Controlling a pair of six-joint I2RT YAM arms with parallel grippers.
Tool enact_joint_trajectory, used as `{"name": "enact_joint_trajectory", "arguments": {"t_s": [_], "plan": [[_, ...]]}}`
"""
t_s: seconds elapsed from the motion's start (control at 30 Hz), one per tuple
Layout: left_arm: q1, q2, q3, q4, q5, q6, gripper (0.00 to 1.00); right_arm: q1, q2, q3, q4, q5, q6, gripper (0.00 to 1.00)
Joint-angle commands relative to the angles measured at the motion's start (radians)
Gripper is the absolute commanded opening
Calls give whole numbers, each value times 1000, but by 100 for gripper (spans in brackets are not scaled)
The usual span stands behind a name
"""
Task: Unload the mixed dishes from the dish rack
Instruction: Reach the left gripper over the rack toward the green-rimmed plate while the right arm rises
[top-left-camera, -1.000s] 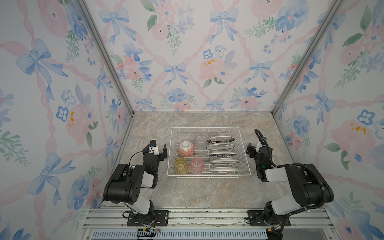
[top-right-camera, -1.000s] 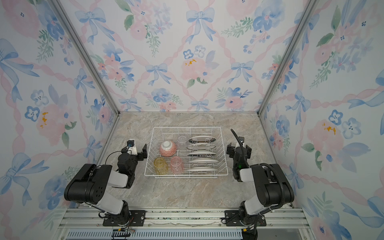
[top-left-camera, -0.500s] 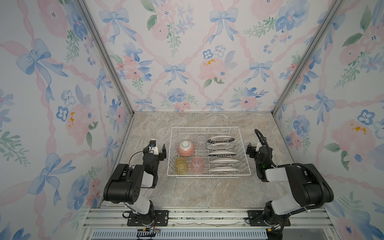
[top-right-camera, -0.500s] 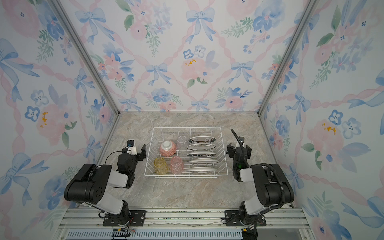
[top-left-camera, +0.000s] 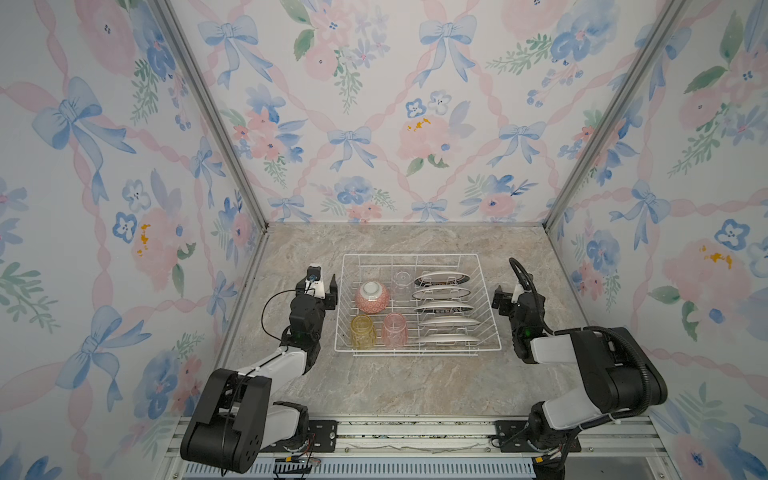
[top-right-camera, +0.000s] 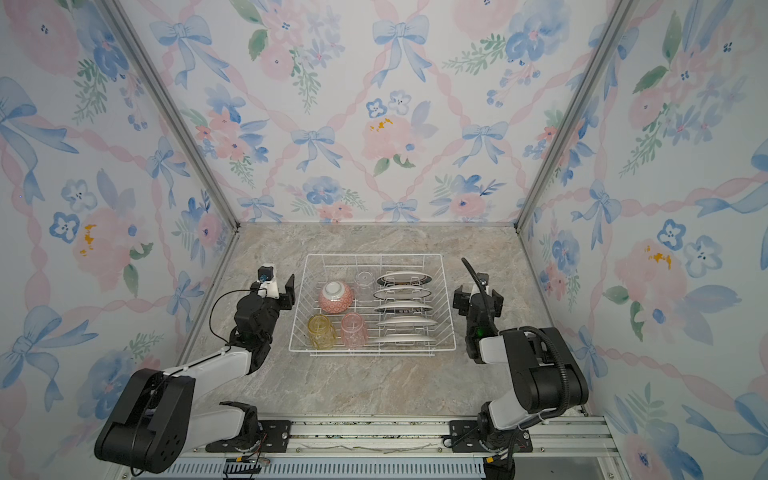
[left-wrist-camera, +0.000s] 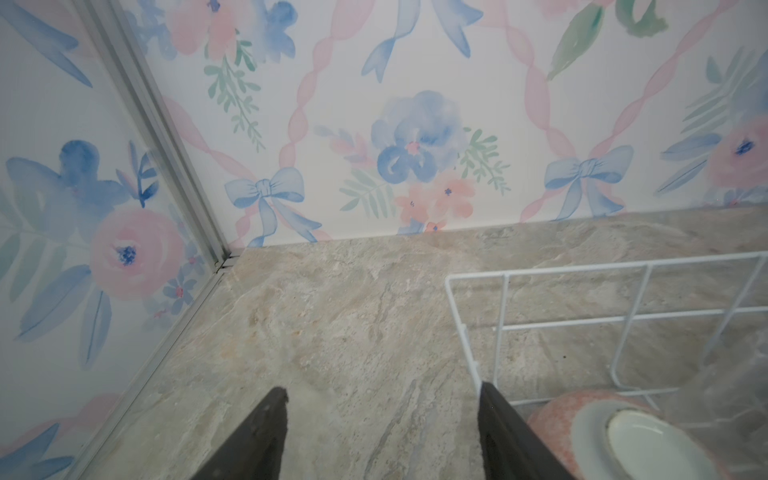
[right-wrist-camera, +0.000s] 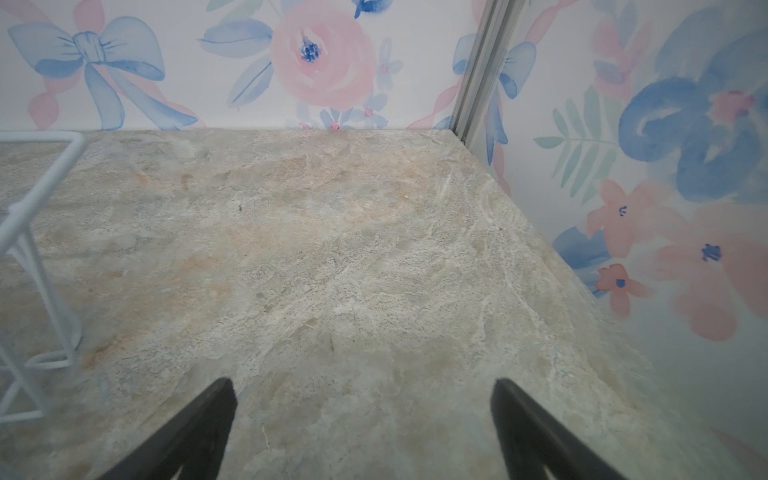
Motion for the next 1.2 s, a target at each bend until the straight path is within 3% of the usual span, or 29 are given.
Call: {"name": "enact_joint_trajectory", "arguments": {"t_s": [0.0, 0.07, 0.13, 0.3, 0.37, 0.4, 0.5, 0.67, 0.77, 0.9, 0.97, 1.07, 1.17], "plan": [[-96, -67, 82, -231, -64, -2, 67, -12, 0, 21, 5, 15, 18, 95], [-166, -78, 151, -305, -92, 19, 67, -31, -34, 30, -71, -3, 42, 90], [-214, -67, 226, -356, -96, 35, 66, -29, -21, 13, -9, -7, 29, 84], [-294, 51, 467, -471, 8, 82, 62, -30, -53, 3, -9, -35, 24, 81], [-327, 120, 568, -521, 49, 122, 62, -35, -155, 79, -227, -2, 37, 82], [-341, 150, 603, -540, 65, 140, 61, -54, -206, 132, -369, -28, 51, 82], [-383, 249, 725, -605, 106, 225, 59, -86, -310, 227, -515, -119, 57, 79], [-411, 390, 893, -766, 198, 317, 49, -72, -409, 453, -944, -233, 165, 80], [-424, 423, 950, -855, 260, 357, 46, -42, -464, 489, -1052, -314, 178, 79], [-433, 425, 971, -898, 368, 402, 46, 14, -504, 517, -1137, -342, 164, 79], [-440, 435, 999, -937, 417, 417, 42, 36, -502, 532, -1165, -350, 164, 79], [-462, 456, 1048, -1007, 438, 438, 32, 63, -494, 537, -1175, -351, 168, 78], [-499, 462, 1056, -1031, 384, 488, 28, 75, -494, 537, -1172, -351, 172, 78]]}}
